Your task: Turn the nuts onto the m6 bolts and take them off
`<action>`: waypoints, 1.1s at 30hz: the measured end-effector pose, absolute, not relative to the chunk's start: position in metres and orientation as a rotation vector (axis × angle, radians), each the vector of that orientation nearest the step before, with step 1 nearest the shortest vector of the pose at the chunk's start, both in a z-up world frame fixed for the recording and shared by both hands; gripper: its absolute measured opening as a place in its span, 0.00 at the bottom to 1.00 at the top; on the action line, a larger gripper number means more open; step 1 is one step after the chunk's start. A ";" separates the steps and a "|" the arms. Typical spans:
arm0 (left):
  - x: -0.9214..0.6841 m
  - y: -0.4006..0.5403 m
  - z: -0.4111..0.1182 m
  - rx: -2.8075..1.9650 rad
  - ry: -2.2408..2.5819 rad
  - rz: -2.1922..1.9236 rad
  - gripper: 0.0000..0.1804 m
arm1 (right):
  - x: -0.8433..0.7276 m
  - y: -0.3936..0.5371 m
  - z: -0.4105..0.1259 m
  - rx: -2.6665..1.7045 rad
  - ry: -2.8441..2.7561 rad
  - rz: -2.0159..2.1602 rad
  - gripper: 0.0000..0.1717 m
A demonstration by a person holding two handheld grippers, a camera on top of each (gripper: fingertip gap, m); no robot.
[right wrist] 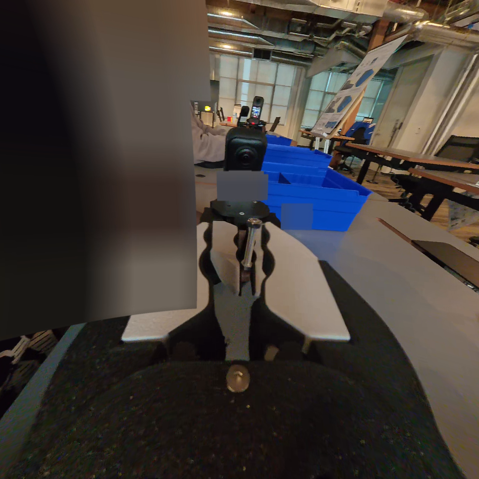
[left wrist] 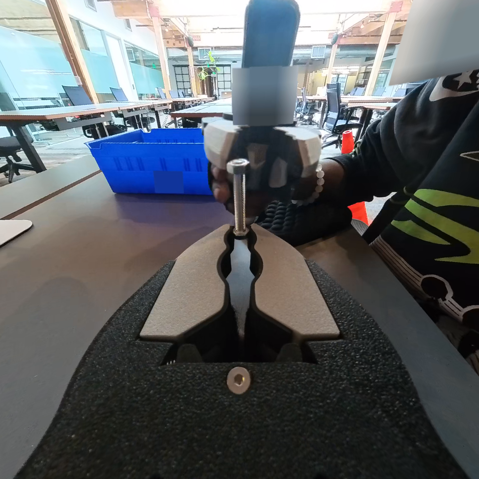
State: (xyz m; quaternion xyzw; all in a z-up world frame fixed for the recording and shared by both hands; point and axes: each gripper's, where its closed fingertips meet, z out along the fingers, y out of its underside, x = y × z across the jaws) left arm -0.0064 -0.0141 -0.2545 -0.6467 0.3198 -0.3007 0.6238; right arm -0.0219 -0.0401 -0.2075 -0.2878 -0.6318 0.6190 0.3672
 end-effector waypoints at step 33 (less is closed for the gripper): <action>-0.007 -0.014 -0.255 -1.483 0.732 -0.696 0.05 | -0.023 -0.038 -0.204 -0.735 -1.595 1.591 0.25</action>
